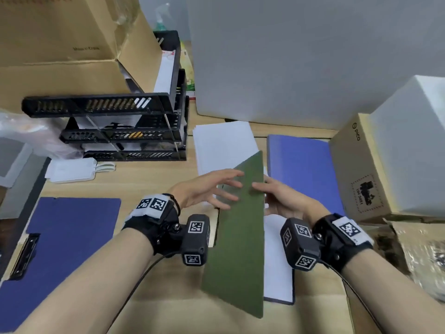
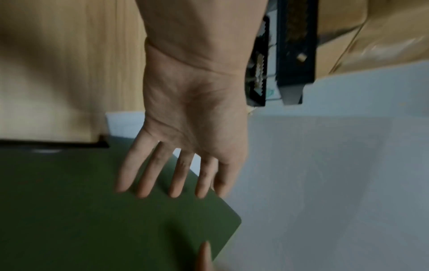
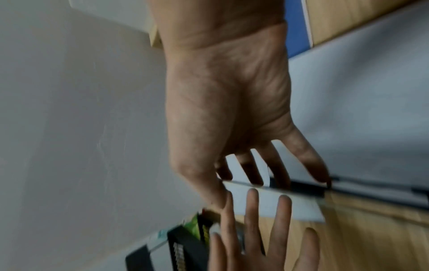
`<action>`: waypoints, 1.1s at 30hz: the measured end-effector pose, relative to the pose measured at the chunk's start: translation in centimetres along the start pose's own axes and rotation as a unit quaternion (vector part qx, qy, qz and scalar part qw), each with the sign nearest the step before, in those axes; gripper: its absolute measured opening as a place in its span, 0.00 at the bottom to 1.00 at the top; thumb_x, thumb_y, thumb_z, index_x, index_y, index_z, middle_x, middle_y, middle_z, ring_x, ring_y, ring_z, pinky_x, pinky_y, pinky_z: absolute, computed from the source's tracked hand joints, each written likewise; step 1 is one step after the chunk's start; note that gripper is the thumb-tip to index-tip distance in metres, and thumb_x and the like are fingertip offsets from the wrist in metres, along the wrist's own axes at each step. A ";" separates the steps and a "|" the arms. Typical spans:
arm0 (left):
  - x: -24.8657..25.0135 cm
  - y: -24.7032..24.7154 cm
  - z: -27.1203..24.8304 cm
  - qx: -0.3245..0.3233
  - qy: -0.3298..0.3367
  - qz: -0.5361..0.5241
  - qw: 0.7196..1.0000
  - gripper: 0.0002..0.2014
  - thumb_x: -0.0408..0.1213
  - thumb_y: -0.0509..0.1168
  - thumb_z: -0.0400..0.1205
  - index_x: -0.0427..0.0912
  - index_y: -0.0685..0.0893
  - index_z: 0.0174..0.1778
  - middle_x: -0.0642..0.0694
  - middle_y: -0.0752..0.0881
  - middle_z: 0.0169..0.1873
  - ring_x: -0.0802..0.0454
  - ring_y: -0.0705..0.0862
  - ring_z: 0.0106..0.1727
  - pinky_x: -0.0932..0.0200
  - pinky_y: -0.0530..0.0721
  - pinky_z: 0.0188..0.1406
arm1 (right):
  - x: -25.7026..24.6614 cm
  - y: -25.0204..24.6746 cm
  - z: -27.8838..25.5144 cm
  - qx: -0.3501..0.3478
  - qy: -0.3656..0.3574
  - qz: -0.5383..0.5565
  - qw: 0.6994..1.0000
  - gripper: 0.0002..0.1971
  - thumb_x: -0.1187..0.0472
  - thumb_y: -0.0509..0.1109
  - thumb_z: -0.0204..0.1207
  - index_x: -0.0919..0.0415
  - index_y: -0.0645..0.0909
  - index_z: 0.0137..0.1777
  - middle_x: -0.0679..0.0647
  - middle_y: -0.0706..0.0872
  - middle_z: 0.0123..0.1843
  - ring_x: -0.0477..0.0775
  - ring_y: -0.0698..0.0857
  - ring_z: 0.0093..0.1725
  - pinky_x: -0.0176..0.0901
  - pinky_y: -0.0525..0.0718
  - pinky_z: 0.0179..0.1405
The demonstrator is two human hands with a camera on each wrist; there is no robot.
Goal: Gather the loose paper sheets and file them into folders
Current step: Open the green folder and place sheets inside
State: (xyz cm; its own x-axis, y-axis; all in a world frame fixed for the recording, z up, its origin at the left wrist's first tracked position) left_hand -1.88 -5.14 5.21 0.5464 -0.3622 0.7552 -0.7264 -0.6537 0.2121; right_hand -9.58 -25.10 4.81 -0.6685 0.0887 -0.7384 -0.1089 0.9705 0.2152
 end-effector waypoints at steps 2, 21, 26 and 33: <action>-0.9 0.7 1.7 0.056 -0.008 0.026 0.998 0.16 0.47 0.59 0.88 0.49 0.79 0.71 0.44 0.82 0.67 0.42 0.85 0.64 0.48 0.86 0.61 | 1.5 -2.2 -0.5 0.070 0.011 -0.007 0.997 0.11 0.60 0.60 0.86 0.50 0.80 0.63 0.50 0.91 0.54 0.52 0.89 0.51 0.48 0.88 0.47; -8.8 1.3 5.2 0.201 -0.119 -0.015 0.972 0.05 0.32 0.64 0.82 0.40 0.84 0.52 0.45 0.87 0.39 0.56 0.82 0.31 0.67 0.81 0.27 | 13.3 -5.7 -1.7 0.294 0.169 0.020 0.941 0.13 0.65 0.57 0.86 0.73 0.75 0.65 0.64 0.86 0.43 0.59 0.85 0.32 0.40 0.82 0.25; -6.7 0.9 5.3 0.200 -0.035 -0.060 0.977 0.11 0.33 0.65 0.82 0.48 0.84 0.58 0.49 0.90 0.46 0.54 0.87 0.41 0.58 0.83 0.41 | 11.2 -6.9 -1.6 0.351 0.131 0.062 0.925 0.18 0.64 0.55 0.87 0.72 0.69 0.73 0.66 0.83 0.56 0.58 0.84 0.38 0.37 0.79 0.21; -5.1 2.5 6.1 0.156 0.001 -0.033 0.987 0.13 0.41 0.66 0.85 0.41 0.84 0.63 0.41 0.90 0.56 0.45 0.89 0.52 0.54 0.87 0.49 | 5.2 -9.0 -0.5 0.407 0.064 0.063 0.909 0.13 0.66 0.55 0.86 0.72 0.77 0.62 0.65 0.82 0.56 0.66 0.84 0.55 0.45 0.74 0.42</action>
State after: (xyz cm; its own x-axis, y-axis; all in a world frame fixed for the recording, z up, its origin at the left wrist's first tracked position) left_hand -3.93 -8.93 -1.94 0.5878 -0.3102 0.7472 -0.5250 -0.8489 0.0606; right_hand -12.51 -33.53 -0.66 -0.7234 0.2333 -0.6498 0.5193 0.8040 -0.2895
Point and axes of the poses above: each hand's wrist, its own z-axis towards the middle knuckle, its own y-axis out of the palm, x = y × z, the point moved 1 cm from there along z, towards the middle knuckle
